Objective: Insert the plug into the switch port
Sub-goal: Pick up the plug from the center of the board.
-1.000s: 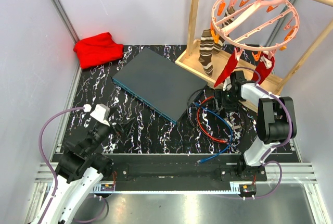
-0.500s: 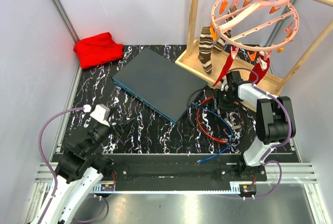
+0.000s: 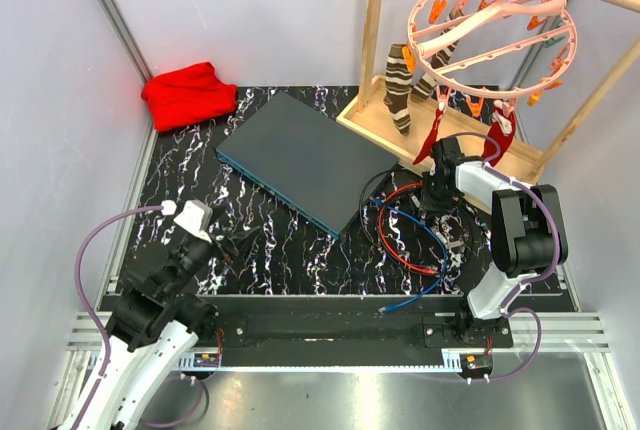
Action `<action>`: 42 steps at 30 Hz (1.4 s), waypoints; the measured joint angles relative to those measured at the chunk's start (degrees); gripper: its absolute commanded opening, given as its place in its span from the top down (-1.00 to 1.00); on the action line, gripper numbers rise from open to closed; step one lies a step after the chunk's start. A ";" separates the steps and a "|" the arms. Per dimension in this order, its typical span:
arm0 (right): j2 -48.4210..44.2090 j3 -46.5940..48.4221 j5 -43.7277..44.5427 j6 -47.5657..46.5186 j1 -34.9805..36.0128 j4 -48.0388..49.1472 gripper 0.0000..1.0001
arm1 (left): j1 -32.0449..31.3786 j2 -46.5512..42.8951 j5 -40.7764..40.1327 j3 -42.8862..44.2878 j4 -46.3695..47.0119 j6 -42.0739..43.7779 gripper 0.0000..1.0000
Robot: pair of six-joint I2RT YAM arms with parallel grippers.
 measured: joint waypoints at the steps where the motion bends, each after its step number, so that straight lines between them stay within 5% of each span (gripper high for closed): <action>1: 0.00 0.02 0.02 0.35 0.07 0.02 0.44 | 0.00 0.24 0.15 0.00 -0.02 -0.11 -0.98; 7: 0.15 0.07 0.00 1.49 0.39 0.79 0.51 | 0.00 4.15 1.22 0.52 -0.07 -1.40 -0.97; 14: 0.31 0.15 0.68 5.09 1.01 1.25 0.98 | 0.00 9.97 3.34 2.03 -0.07 -3.10 -0.97; 24: -12.37 -0.52 7.21 20.61 10.69 -4.55 1.00 | -1.70 25.59 5.70 6.93 1.70 -8.92 -0.98; 31: -17.40 2.89 12.35 34.05 21.38 -11.76 1.00 | -11.21 34.23 0.90 9.44 6.47 -11.82 -0.98; 37: -17.99 7.02 14.82 42.23 26.58 -14.78 1.00 | -24.46 45.77 -12.76 14.99 11.30 -13.03 -0.98; 42: -18.18 9.29 14.49 46.97 27.58 -16.81 1.00 | -32.54 56.33 -22.93 20.96 14.45 -14.10 -0.69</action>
